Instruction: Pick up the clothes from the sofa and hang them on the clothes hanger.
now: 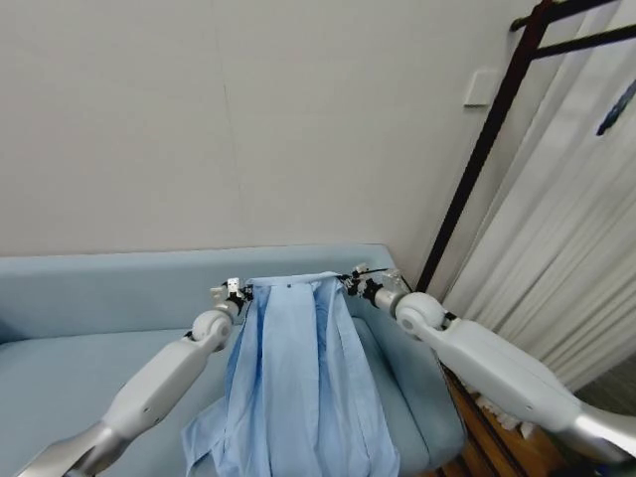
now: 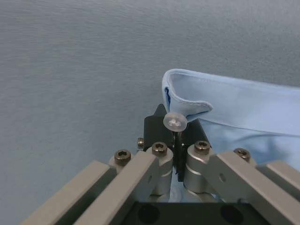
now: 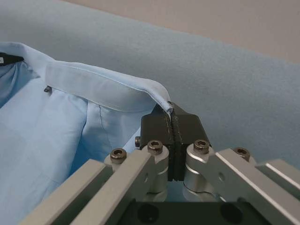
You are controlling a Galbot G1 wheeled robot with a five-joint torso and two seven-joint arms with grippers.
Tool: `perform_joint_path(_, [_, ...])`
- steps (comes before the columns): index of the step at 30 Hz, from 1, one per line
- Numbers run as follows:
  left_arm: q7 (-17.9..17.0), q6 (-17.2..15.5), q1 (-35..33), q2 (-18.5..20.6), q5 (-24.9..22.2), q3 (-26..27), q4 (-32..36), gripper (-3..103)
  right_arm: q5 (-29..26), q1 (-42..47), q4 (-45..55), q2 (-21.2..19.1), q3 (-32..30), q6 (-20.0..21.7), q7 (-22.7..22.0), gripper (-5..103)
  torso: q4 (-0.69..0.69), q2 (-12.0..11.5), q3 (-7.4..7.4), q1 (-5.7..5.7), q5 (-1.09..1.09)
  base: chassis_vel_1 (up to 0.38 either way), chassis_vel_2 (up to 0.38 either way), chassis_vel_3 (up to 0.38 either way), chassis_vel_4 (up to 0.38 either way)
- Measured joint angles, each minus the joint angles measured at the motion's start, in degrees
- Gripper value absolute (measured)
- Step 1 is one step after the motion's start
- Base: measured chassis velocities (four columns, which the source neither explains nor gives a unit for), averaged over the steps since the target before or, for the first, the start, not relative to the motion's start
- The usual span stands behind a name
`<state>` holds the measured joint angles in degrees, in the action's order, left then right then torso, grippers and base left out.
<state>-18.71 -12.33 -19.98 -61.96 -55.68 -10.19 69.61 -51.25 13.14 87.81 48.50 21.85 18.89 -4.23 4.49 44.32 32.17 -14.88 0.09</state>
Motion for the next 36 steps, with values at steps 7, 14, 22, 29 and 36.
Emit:
perform_joint_path(7, [-0.77, -2.87, 0.08, -2.23, 1.56, -0.86, -1.87, 8, 6.76, -1.08, -8.39, 3.92, 2.26, -0.58, 1.80, 12, -0.04, 0.01, -0.01, 0.02, -0.01, 0.000, 0.000, 0.000, 0.000])
perform_joint_path(14, [-3.45, -8.09, -2.75, 1.13, 2.43, 0.79, 1.88, 34, 3.59, -0.90, -8.33, 2.36, 1.91, 0.58, 1.59, 38, -0.04, 0.01, -0.01, 0.02, 0.00, 0.000, 0.000, 0.000, 0.000])
perform_joint_path(22, [-2.26, -9.07, -9.29, 8.65, -0.02, 7.75, 12.52, 61, -3.29, 1.89, 2.37, -5.57, -3.79, 2.11, -4.38, 66, -0.01, 0.02, -0.01, 0.02, -0.03, 0.000, 0.000, 0.000, 0.000])
perform_joint_path(29, [-1.22, -6.03, -20.27, 18.08, -4.48, 18.67, 35.27, 89, -12.83, 13.75, 24.71, -17.75, -22.03, 5.07, -19.12, 92, 0.04, 0.03, -0.04, 0.05, -0.03, 0.000, 0.000, 0.000, 0.000])
perform_joint_path(36, [-4.69, -3.59, -34.76, 22.80, -10.95, 35.90, 56.61, 100, -22.46, 3.06, 32.52, -19.85, -22.12, 5.64, -38.55, 100, -0.07, 0.04, -0.03, 0.04, -0.02, 0.000, 0.000, 0.000, 0.000])
